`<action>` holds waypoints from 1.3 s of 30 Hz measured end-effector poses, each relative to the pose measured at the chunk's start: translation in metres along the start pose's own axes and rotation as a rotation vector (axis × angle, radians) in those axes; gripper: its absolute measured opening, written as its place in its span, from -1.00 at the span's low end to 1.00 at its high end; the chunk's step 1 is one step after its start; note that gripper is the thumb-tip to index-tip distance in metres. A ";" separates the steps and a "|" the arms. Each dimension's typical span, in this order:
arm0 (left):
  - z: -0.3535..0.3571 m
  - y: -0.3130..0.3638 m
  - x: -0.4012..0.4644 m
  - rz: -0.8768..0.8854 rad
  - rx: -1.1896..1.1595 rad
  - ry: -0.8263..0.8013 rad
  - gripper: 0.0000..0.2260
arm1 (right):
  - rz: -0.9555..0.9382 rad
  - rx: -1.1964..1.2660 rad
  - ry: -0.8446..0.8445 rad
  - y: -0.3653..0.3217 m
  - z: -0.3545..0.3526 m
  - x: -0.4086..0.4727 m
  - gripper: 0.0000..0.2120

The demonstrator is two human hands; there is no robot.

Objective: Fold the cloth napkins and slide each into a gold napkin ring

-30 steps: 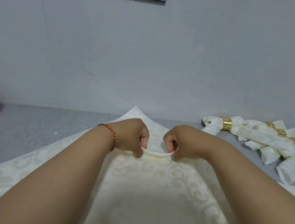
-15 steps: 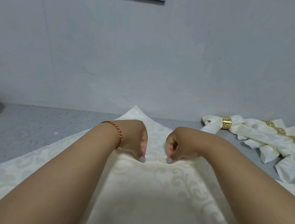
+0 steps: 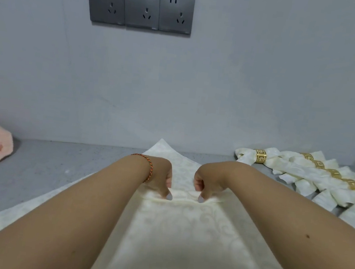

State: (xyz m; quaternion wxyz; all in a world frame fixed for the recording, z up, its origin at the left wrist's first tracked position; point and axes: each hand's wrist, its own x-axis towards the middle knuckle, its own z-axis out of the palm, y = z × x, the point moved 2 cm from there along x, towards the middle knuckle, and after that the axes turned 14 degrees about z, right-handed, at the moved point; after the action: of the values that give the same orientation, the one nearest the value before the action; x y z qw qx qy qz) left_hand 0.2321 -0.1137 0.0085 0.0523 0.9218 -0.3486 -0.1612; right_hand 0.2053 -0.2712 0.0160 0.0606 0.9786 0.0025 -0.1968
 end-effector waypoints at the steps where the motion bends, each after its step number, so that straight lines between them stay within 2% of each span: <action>1: 0.002 0.002 -0.004 0.007 -0.014 0.041 -0.78 | -0.009 -0.005 0.027 0.001 0.002 -0.004 -0.77; 2: 0.005 0.004 -0.007 0.021 -0.022 0.093 -0.81 | -0.024 -0.001 0.069 0.002 0.004 -0.009 -0.83; 4: 0.009 0.006 -0.014 0.049 -0.011 0.195 -0.91 | -0.044 0.017 0.175 0.002 0.009 -0.016 -0.79; 7: 0.016 0.008 -0.023 0.051 0.042 0.284 -0.84 | -0.042 0.030 0.335 0.001 0.018 -0.026 -0.72; 10: 0.021 0.017 -0.032 0.064 0.088 0.299 -0.80 | -0.049 -0.034 0.419 0.000 0.025 -0.036 -0.70; 16: 0.025 0.028 -0.044 0.025 0.096 0.232 -0.81 | -0.078 -0.147 0.401 -0.003 0.030 -0.047 -0.84; 18: 0.023 0.030 -0.046 -0.018 0.037 0.258 -0.69 | -0.028 -0.089 0.372 0.002 0.029 -0.048 -0.74; 20: 0.022 0.029 -0.044 -0.041 -0.013 0.275 -0.66 | -0.007 -0.002 0.344 0.006 0.026 -0.045 -0.73; 23: 0.023 0.029 -0.042 -0.015 0.012 0.233 -0.91 | -0.004 0.135 0.260 0.008 0.025 -0.039 -0.85; 25: 0.024 0.027 -0.040 -0.034 0.023 0.195 -0.79 | -0.002 0.178 0.217 0.010 0.026 -0.035 -0.84; 27: 0.023 0.026 -0.040 -0.052 0.026 0.160 -0.67 | 0.014 0.184 0.176 0.013 0.026 -0.034 -0.69; 29: 0.022 0.025 -0.040 -0.073 0.025 0.132 -0.64 | 0.026 0.192 0.169 0.015 0.026 -0.036 -0.66; 32: 0.023 0.028 -0.041 -0.075 0.028 0.145 -0.70 | 0.011 0.197 0.194 0.010 0.028 -0.041 -0.72; 35: 0.027 0.034 -0.047 -0.072 0.071 0.221 -0.77 | 0.033 0.170 0.295 0.005 0.034 -0.049 -0.87; 37: 0.030 0.038 -0.053 -0.042 0.109 0.282 -0.82 | 0.036 0.099 0.394 0.002 0.038 -0.056 -0.74; 39: 0.033 0.041 -0.060 -0.027 0.146 0.308 -0.88 | 0.013 0.003 0.470 -0.002 0.043 -0.063 -0.71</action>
State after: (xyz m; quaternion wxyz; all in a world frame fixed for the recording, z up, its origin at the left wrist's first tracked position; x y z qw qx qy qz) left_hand 0.1530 -0.1042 0.0015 0.0361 0.9416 -0.3348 0.0070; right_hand 0.1302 -0.2733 0.0011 0.0581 0.9976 0.0099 0.0369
